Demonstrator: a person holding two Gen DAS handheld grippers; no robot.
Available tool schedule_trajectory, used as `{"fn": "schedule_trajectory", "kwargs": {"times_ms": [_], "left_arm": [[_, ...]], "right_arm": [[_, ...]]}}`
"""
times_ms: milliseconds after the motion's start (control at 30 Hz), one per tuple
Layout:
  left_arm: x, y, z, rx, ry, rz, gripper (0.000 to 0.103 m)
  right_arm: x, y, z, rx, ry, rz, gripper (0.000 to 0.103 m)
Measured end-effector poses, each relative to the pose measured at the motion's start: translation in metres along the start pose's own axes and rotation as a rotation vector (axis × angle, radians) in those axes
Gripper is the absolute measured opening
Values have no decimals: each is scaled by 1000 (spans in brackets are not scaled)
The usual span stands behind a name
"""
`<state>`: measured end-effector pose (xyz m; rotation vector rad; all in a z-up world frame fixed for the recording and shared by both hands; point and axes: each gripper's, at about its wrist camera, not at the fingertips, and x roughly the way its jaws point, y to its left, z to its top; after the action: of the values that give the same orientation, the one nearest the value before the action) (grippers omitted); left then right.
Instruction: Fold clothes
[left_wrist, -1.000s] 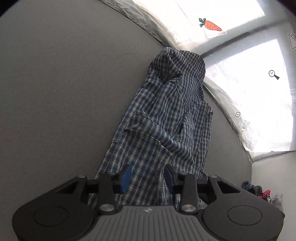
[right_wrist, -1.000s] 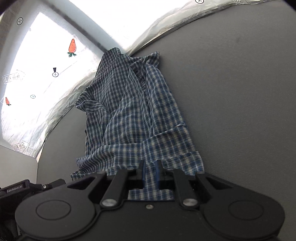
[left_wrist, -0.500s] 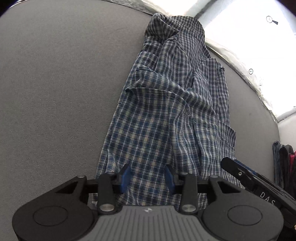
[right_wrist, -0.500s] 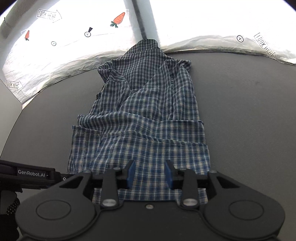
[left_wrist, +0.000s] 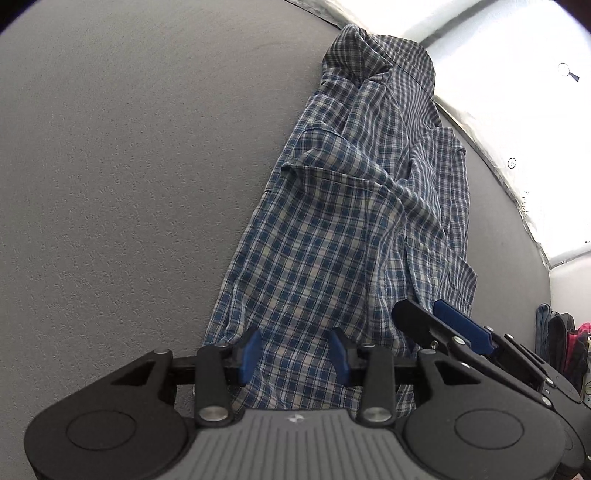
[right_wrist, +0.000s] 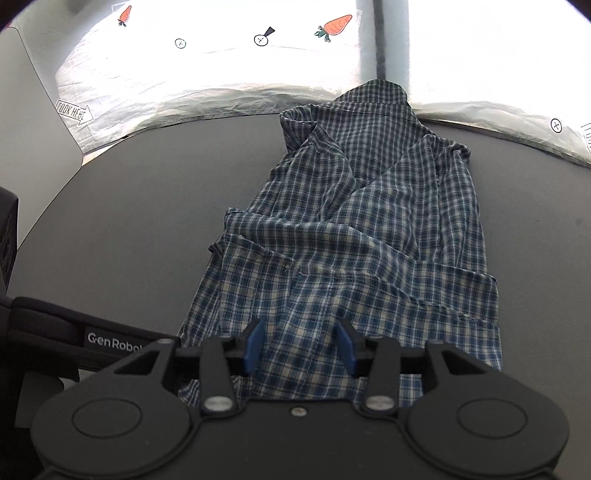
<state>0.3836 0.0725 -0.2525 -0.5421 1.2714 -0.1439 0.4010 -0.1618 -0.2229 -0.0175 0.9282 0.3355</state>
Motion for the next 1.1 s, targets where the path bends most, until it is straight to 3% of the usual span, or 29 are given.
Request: {"fn": "schedule_trajectory", "kwargs": {"times_ms": [100,267,400,567,633,800,967,1100], "left_arm": [[1,-1,0,8,-1,0,44],[1,-3,1,12,-2,5,44],[-10,-9,1,42,-45,10,44],[-41,-23,11,106,-195,-86,42],[-50,-33,15,165,-242,-106,42],[-53,-71,18,438,-319,-54,42],[-34,-99,15,685,-294,-2,42],[-15,-108,15,803,-252,48,43]], "right_arm": [[-1,-2,-3,-13,-7,-27,28],[-14,-27,-8,142,-44,-16,6],[-26,-48,-14,238,-90,-23,6],[-37,-59,-17,270,-130,-22,2],[-36,-60,-17,273,-129,-20,1],[-33,-58,-16,261,-121,-22,2],[-30,-59,-17,261,-110,-23,2],[-27,-61,-18,264,-100,-23,2]]}}
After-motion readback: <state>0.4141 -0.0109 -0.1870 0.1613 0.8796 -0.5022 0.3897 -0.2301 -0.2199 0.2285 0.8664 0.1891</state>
